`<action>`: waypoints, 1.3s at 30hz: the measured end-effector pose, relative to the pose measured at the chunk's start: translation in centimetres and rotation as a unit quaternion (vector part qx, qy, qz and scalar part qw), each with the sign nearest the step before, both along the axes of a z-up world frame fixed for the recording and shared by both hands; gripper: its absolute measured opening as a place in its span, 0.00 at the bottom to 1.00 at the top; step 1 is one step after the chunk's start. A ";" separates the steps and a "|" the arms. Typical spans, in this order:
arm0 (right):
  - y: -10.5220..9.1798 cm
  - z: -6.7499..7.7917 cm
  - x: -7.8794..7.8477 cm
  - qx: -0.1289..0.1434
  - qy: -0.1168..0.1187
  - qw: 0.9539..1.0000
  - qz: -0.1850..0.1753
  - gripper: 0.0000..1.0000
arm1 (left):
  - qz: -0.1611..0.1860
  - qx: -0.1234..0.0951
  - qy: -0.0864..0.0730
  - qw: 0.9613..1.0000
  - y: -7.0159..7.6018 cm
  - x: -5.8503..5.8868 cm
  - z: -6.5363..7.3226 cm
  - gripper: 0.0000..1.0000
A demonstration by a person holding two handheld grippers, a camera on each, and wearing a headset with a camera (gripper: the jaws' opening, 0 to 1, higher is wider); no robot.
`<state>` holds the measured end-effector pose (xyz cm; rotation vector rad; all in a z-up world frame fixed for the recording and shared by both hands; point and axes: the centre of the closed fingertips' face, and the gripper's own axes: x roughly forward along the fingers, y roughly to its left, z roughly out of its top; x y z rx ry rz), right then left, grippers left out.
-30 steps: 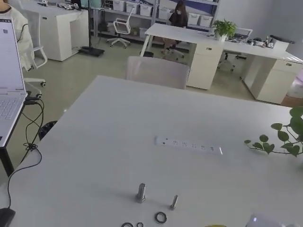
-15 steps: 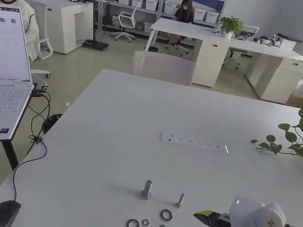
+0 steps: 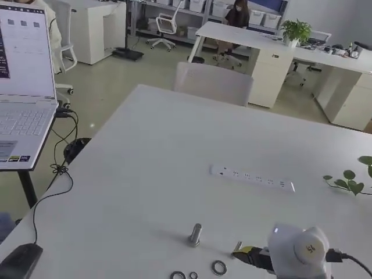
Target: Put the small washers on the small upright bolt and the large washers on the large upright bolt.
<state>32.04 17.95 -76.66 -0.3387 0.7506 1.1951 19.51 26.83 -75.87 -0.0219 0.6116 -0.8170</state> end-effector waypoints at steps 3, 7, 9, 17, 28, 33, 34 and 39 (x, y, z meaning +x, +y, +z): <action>0.6 -0.7 0.3 -0.010 0.003 1.000 0.007 0.68 | -0.004 0.002 -0.002 1.000 0.0 0.0 0.0 0.90; 1.1 -1.4 0.6 -0.025 0.003 0.999 0.022 0.67 | -0.003 0.000 -0.005 1.000 0.2 0.3 0.0 0.90; 1.3 -1.7 0.8 -0.031 0.005 0.999 0.028 0.66 | -0.004 0.000 -0.006 1.000 0.3 0.4 -0.1 0.90; 2.4 -2.8 1.4 -0.052 0.011 0.997 0.053 0.63 | -0.015 0.007 -0.011 1.000 0.4 0.4 -0.4 0.90; 3.8 -4.7 1.5 -0.084 0.021 0.993 0.086 0.61 | -0.024 0.020 -0.017 0.999 1.0 0.4 -0.7 0.90; 4.3 -5.4 1.8 -0.097 0.023 0.990 0.097 0.60 | -0.023 0.024 -0.016 0.999 1.4 0.4 -0.9 0.90; 4.4 -5.6 1.8 -0.099 0.024 0.990 0.097 0.60 | -0.022 0.025 -0.014 0.999 1.5 0.4 -1.0 0.90; 4.8 -6.4 1.6 -0.112 0.030 0.988 0.106 0.60 | -0.016 0.047 -0.006 0.999 2.4 0.5 -1.9 0.89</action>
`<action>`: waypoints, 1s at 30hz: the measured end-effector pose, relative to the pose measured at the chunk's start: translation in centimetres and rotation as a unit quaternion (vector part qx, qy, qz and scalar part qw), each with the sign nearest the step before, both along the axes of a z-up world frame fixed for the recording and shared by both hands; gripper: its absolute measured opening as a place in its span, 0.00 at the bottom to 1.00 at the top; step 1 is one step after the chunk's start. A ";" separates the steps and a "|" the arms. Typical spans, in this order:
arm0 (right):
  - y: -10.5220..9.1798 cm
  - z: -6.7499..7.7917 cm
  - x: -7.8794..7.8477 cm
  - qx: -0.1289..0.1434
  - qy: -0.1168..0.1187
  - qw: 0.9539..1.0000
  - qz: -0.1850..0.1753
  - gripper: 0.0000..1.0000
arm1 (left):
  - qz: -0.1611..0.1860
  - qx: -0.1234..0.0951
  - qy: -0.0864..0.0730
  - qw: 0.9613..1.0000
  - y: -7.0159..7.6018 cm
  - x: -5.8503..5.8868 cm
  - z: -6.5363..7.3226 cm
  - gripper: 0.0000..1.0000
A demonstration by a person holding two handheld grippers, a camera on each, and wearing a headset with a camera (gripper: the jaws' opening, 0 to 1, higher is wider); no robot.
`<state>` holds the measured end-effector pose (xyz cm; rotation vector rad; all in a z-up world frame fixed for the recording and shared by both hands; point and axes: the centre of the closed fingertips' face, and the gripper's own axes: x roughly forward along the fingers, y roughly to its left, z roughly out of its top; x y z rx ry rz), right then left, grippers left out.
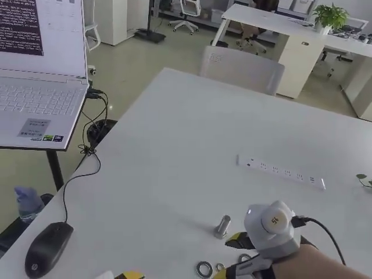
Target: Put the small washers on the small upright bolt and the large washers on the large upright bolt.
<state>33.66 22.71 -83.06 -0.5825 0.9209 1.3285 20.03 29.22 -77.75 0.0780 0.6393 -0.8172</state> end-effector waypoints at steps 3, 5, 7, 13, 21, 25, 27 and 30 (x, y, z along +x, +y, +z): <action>0.3 -0.7 -0.3 -0.012 0.001 1.000 0.013 0.60 | 0.014 -0.004 0.007 1.000 0.5 0.4 -0.3 0.91; 0.5 -1.1 -0.4 -0.019 0.004 1.000 0.017 0.59 | 0.015 0.006 0.016 1.000 0.7 0.3 -0.8 0.90; 0.7 -1.4 -0.4 -0.022 0.005 1.000 0.020 0.58 | 0.013 0.011 0.014 1.000 0.8 0.2 -0.9 0.90; 1.1 -2.3 -0.5 -0.036 0.007 0.999 0.025 0.55 | 0.010 0.013 0.014 1.000 0.7 0.3 -1.0 0.90; 1.4 -3.5 -0.4 -0.072 -0.009 0.996 0.043 0.50 | 0.008 0.016 0.011 1.000 0.5 0.3 -1.1 0.90; 1.3 -4.1 -0.4 -0.096 -0.007 0.994 0.044 0.46 | 0.004 0.014 0.012 1.000 0.4 0.2 -1.1 0.89; 1.4 -4.1 -0.3 -0.098 -0.010 0.994 0.045 0.45 | 0.003 0.014 0.011 1.000 0.4 0.3 -1.1 0.89; 1.6 -4.2 -0.2 -0.104 -0.015 0.993 0.048 0.43 | 0.004 0.016 0.010 1.000 0.5 0.4 -1.1 0.89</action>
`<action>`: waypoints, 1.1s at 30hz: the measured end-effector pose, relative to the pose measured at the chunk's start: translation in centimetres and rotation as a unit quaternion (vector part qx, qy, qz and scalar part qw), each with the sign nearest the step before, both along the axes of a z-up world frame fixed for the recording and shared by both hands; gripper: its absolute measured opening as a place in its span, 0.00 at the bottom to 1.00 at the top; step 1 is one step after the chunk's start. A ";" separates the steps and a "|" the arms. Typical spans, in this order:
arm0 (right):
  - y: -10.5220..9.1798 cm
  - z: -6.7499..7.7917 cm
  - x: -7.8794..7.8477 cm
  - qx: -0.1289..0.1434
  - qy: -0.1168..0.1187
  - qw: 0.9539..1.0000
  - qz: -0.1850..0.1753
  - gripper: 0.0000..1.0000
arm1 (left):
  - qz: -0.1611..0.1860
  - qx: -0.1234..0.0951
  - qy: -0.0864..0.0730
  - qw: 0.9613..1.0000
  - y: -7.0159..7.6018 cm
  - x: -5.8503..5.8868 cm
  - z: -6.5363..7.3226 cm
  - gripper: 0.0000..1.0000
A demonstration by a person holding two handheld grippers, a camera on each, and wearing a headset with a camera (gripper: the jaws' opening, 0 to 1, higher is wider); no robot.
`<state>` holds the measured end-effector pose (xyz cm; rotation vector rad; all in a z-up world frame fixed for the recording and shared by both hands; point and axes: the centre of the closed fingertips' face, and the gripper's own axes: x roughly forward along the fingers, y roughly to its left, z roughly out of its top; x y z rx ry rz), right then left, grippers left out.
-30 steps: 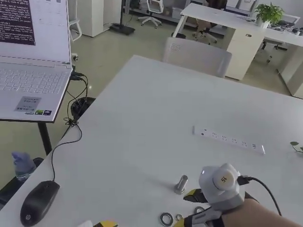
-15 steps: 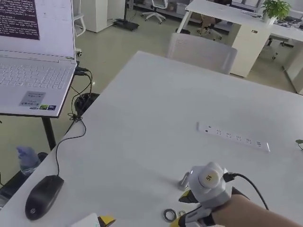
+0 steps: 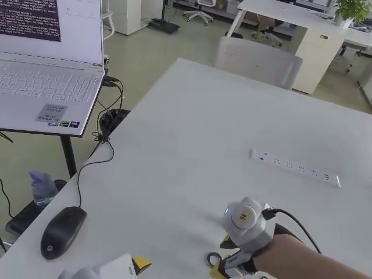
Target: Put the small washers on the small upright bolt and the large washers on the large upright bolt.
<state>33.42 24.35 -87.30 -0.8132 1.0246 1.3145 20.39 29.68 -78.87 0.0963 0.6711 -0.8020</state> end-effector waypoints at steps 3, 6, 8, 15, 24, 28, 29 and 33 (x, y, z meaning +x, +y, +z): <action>-0.2 -0.5 -0.2 -0.016 -0.005 1.000 0.006 0.40 | 0.001 0.001 0.002 1.000 0.1 0.0 -0.1 0.88; -0.2 -0.7 -0.1 -0.022 -0.009 1.000 0.001 0.37 | -0.002 0.002 -0.001 1.000 0.0 0.0 -0.1 0.88; 0.0 -0.6 0.0 -0.019 -0.003 1.000 -0.019 0.37 | -0.002 -0.001 -0.004 1.000 -0.1 0.0 0.0 0.88; -0.2 -0.9 0.3 -0.034 -0.033 0.999 0.000 0.31 | -0.003 -0.008 -0.021 1.000 0.0 0.5 0.7 0.88; -0.1 -0.9 0.6 -0.039 -0.034 0.999 -0.005 0.26 | -0.002 -0.012 -0.031 0.999 0.5 0.5 0.9 0.88; -0.1 -0.9 0.5 -0.043 -0.034 0.998 0.001 0.26 | 0.000 -0.011 -0.025 1.000 0.7 0.4 0.5 0.87; -0.1 -0.9 0.4 -0.044 -0.035 0.998 0.001 0.26 | 0.000 -0.010 -0.025 1.000 0.8 0.3 0.5 0.86; 0.0 -1.1 0.4 -0.060 -0.035 0.998 0.004 0.25 | -0.001 -0.013 -0.025 1.000 0.9 0.2 0.5 0.86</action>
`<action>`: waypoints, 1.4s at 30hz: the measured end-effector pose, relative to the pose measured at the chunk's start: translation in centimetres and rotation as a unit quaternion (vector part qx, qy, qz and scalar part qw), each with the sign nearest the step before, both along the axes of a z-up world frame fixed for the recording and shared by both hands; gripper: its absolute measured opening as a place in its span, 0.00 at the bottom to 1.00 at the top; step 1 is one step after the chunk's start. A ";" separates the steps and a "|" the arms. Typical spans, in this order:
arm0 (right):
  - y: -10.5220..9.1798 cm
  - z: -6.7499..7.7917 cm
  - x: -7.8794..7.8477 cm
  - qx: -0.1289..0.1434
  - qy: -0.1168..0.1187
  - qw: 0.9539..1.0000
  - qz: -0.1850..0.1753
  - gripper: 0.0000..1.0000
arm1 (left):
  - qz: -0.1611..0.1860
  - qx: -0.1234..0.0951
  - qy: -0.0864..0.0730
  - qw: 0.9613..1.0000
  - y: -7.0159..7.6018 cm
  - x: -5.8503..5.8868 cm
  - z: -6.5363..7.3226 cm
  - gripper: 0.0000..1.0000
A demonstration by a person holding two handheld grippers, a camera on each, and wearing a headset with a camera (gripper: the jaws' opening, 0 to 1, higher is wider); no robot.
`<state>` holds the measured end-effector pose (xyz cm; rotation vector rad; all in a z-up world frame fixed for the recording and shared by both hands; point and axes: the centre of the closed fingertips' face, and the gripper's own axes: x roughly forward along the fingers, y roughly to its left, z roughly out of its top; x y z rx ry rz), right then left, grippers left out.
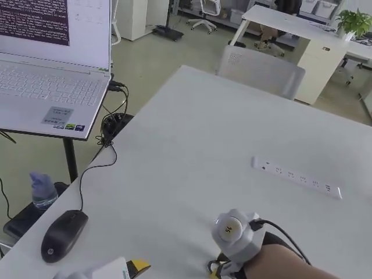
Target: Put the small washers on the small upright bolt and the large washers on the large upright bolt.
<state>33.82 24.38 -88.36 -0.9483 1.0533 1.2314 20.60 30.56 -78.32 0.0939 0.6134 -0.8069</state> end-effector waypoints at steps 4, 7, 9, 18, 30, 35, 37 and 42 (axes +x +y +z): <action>0.0 0.0 0.0 -0.019 0.001 1.000 0.014 0.24 | 0.002 -0.001 0.000 1.000 0.2 0.0 0.0 0.85; 0.0 0.0 0.1 -0.028 0.006 0.999 0.015 0.23 | 0.001 -0.002 0.000 1.000 0.2 0.0 0.1 0.84; 0.0 0.0 0.2 -0.036 0.013 0.999 0.016 0.22 | 0.001 -0.002 0.002 1.000 0.1 0.0 0.0 0.84; 0.0 0.1 -0.1 -0.058 0.016 0.998 0.028 0.22 | -0.004 0.001 0.007 1.000 0.0 -0.5 -0.1 0.82; -0.6 0.6 0.2 -0.047 0.028 0.998 0.012 0.22 | -0.001 0.003 0.009 1.000 0.0 -1.0 -0.2 0.81; -0.8 1.2 0.0 -0.046 0.035 0.998 0.004 0.22 | -0.002 0.004 0.012 1.000 0.0 -1.2 -0.4 0.80; -1.0 1.4 -0.1 -0.047 0.035 0.998 0.007 0.22 | -0.003 0.004 0.011 1.000 -0.1 -1.2 -0.3 0.80; -1.1 2.1 -0.1 -0.045 0.035 0.998 0.006 0.22 | -0.002 0.003 0.008 1.000 0.0 -1.2 -0.2 0.80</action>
